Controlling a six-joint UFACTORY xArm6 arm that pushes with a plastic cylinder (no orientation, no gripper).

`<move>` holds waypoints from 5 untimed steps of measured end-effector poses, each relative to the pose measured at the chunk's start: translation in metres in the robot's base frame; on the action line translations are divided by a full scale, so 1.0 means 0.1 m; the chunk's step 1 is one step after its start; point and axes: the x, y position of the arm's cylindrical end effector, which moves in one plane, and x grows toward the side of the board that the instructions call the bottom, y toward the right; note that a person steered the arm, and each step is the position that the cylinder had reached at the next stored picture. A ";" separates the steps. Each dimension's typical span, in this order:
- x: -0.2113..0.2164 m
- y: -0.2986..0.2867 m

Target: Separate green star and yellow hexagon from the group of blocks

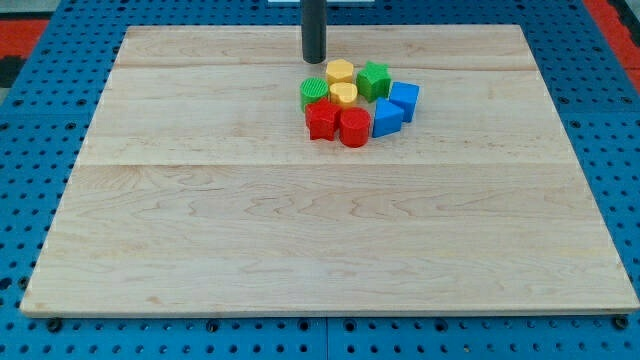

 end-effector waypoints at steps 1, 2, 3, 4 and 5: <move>0.00 0.00; -0.14 0.24; -0.10 1.28; 0.67 1.64; 0.67 1.10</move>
